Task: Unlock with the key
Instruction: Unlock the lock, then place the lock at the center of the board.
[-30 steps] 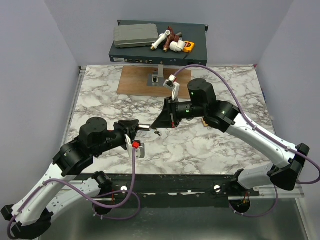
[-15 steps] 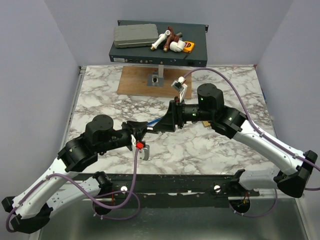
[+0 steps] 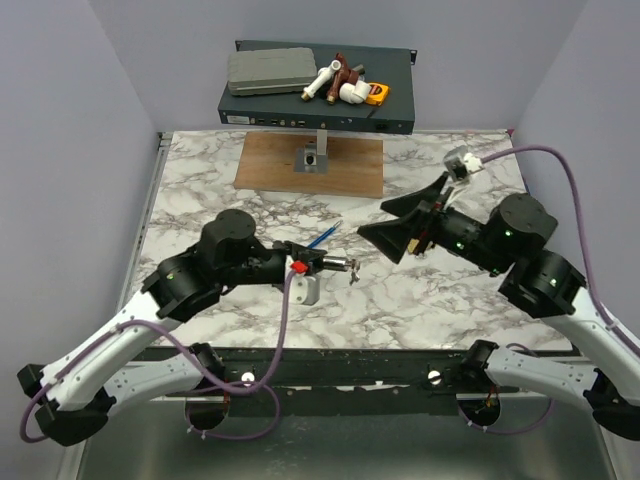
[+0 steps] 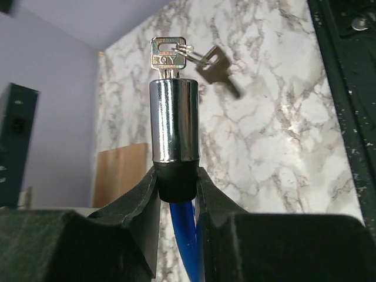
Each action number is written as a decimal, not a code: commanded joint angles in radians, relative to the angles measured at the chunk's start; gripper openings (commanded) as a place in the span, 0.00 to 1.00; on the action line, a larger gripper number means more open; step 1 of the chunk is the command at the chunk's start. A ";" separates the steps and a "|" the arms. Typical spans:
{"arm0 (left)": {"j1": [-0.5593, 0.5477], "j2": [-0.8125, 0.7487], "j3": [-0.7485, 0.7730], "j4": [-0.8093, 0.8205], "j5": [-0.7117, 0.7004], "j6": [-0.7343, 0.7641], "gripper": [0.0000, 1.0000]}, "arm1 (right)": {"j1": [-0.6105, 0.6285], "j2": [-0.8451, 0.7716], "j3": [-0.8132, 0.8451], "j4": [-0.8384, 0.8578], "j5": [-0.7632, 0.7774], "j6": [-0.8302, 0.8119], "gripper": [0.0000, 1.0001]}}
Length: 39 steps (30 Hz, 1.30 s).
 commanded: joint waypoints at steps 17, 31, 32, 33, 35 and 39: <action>-0.092 1.058 0.531 -0.274 -0.266 -0.214 0.00 | 0.004 -0.158 -0.098 -0.144 0.529 -0.006 1.00; 0.016 1.139 0.592 -0.295 -0.183 -0.420 0.87 | 0.004 -0.162 -0.084 -0.166 0.606 -0.017 1.00; 0.033 1.125 0.590 -0.298 -0.168 -0.429 0.98 | 0.004 -0.160 -0.082 -0.165 0.609 -0.016 1.00; 0.053 1.100 0.583 -0.300 -0.152 -0.440 0.98 | 0.004 -0.155 -0.080 -0.160 0.607 -0.015 1.00; 0.082 1.052 0.575 -0.324 -0.132 -0.446 0.99 | 0.004 -0.143 -0.072 -0.156 0.605 -0.011 1.00; 0.143 0.977 0.655 -0.461 -0.105 -0.471 0.98 | 0.004 -0.118 -0.067 -0.146 0.600 -0.010 1.00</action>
